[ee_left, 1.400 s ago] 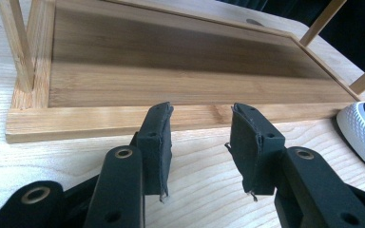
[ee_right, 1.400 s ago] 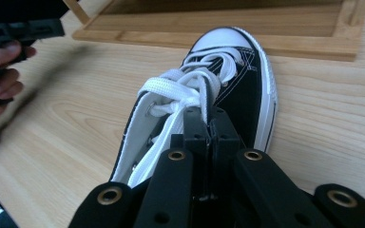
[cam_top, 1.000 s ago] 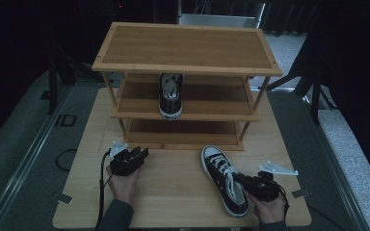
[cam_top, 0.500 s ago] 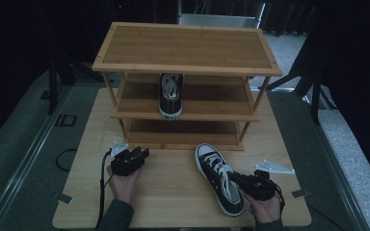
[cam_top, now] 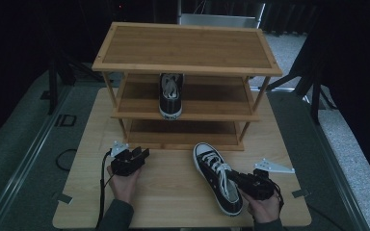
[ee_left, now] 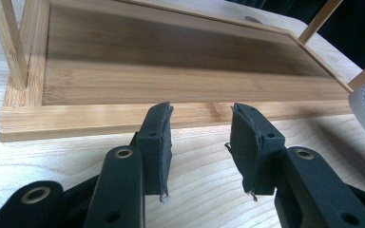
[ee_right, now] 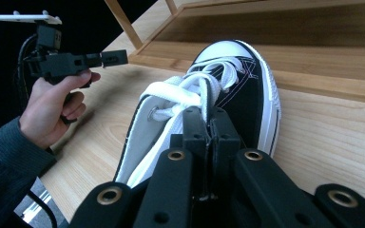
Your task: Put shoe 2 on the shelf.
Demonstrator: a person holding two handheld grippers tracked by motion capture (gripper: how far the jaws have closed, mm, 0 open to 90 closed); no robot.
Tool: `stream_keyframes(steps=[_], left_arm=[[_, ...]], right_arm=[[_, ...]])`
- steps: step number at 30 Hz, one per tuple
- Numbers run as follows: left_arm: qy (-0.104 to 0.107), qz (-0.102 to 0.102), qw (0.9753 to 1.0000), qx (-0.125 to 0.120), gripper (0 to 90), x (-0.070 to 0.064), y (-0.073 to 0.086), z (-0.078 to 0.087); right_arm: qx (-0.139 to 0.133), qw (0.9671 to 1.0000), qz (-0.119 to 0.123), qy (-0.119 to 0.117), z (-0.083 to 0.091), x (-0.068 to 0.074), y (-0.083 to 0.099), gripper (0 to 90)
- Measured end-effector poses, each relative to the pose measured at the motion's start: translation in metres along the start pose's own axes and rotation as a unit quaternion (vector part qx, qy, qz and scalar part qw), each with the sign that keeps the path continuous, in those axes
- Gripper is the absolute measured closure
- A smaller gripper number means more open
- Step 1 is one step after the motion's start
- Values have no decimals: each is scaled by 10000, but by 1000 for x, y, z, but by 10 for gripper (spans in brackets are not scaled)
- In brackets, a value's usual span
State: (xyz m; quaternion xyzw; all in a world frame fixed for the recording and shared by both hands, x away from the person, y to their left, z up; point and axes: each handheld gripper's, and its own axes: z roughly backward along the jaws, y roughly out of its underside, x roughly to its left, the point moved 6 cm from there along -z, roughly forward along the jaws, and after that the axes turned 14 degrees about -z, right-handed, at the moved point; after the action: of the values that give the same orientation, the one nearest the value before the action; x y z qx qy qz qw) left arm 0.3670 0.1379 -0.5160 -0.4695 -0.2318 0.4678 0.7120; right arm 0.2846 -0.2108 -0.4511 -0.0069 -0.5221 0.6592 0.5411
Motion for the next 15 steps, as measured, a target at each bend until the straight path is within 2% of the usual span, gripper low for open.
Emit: stream_keyframes(steps=[13, 15], left_arm=[[-23, 4, 10000, -23, 592, 1, 0, 3], [-29, 53, 10000, -45, 592, 2, 0, 5]], right_arm=[[-62, 9999, 140, -65, 4, 11, -11, 885], [-82, 9998, 129, -148, 6, 14, -15, 885]])
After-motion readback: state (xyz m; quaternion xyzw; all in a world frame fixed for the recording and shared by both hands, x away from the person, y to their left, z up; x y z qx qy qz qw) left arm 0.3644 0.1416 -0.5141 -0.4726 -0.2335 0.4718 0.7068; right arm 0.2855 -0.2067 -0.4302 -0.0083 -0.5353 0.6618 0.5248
